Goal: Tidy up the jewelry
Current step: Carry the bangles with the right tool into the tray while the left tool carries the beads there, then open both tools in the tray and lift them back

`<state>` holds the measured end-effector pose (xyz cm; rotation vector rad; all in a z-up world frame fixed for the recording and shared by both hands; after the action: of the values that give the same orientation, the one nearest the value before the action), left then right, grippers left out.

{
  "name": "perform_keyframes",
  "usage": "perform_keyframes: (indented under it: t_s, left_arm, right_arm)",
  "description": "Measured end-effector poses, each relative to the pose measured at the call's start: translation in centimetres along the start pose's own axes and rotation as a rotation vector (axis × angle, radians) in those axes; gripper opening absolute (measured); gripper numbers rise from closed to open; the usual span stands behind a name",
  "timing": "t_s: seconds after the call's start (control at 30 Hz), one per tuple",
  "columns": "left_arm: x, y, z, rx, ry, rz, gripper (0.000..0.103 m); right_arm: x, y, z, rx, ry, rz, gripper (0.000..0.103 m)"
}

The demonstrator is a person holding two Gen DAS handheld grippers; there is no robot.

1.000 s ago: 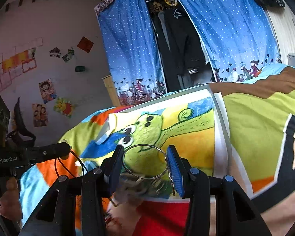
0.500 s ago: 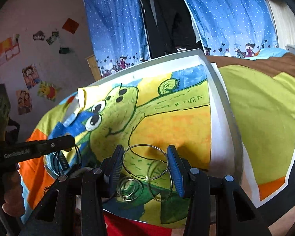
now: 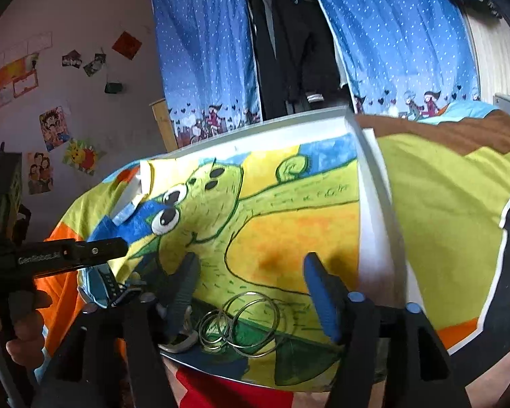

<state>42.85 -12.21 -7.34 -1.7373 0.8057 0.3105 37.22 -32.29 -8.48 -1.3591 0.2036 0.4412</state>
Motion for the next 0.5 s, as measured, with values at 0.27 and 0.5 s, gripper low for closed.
perform_keyframes:
  t_s: [0.27,0.5]
  left_arm:
    - [-5.7,-1.6,-0.6,0.016,-0.053,-0.132,0.074]
    - [-11.6,-1.7,-1.0,0.026,-0.108,-0.255,0.101]
  right_arm:
    - [-2.7,-2.3,0.7,-0.015,0.017,-0.091,0.085]
    - [-6.6,-3.7,2.4,-0.060,0.027,-0.188,0.098]
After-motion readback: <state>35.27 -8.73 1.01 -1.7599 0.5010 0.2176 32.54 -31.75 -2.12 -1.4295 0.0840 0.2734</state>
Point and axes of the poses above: each gripper's, at about its wrist camera, not at the fingertips, and x roughly the way its jaws point, z to its left, y to its underside, the point moved 4 cm from there along x, roughly the way its jaws point, and after that the axes turned 9 degrees about -z, right-handed, at the moved point
